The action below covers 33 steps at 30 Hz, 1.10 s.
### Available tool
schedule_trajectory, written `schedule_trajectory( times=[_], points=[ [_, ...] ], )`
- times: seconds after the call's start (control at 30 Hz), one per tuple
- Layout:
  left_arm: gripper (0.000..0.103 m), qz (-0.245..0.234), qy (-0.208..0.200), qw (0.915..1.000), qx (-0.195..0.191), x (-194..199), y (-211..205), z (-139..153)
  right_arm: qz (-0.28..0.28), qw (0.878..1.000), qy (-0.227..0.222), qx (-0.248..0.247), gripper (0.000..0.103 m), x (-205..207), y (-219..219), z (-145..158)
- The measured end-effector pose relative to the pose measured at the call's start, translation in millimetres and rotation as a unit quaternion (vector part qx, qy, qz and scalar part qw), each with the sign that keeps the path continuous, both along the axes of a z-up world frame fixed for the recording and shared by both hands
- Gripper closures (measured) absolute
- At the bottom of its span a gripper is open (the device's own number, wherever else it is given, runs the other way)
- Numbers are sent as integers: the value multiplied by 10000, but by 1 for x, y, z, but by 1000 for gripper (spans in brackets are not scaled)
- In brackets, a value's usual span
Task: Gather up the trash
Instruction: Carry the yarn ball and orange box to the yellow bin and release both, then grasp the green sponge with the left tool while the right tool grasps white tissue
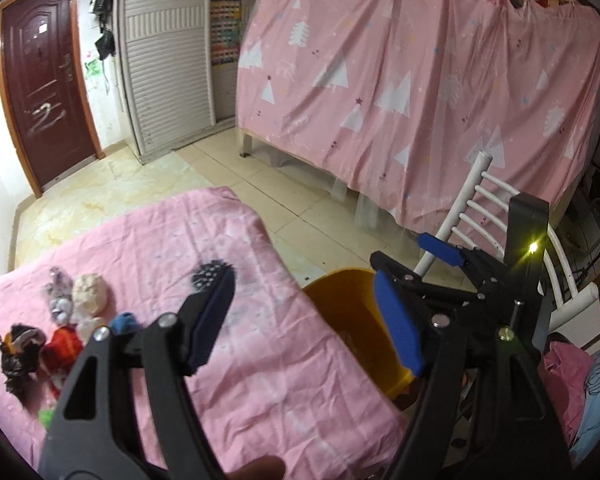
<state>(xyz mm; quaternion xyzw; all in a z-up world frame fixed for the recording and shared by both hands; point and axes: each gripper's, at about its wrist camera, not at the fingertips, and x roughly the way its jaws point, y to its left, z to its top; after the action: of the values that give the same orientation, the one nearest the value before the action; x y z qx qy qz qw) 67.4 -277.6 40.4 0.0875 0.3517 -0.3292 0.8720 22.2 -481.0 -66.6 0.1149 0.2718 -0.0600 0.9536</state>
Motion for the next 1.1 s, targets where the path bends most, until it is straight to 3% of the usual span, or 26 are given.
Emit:
schedule_trajectory(
  times=[0.47, 0.8, 0.87, 1.1],
  points=[
    [33, 766, -1, 9970, -95, 10, 97, 2, 959, 9949, -60, -303, 31, 27, 98, 29],
    [32, 1457, 83, 9893, -23, 19, 183, -13, 1652, 9854, 146, -382, 31, 49, 172, 24],
    [28, 1565, 149, 9875, -65, 22, 197, -17, 1767, 9832, 203, -400, 31, 53, 185, 21],
    [27, 1797, 273, 9833, 48, 24, 228, -38, 2072, 9763, 362, -511, 31, 65, 221, 15]
  ],
)
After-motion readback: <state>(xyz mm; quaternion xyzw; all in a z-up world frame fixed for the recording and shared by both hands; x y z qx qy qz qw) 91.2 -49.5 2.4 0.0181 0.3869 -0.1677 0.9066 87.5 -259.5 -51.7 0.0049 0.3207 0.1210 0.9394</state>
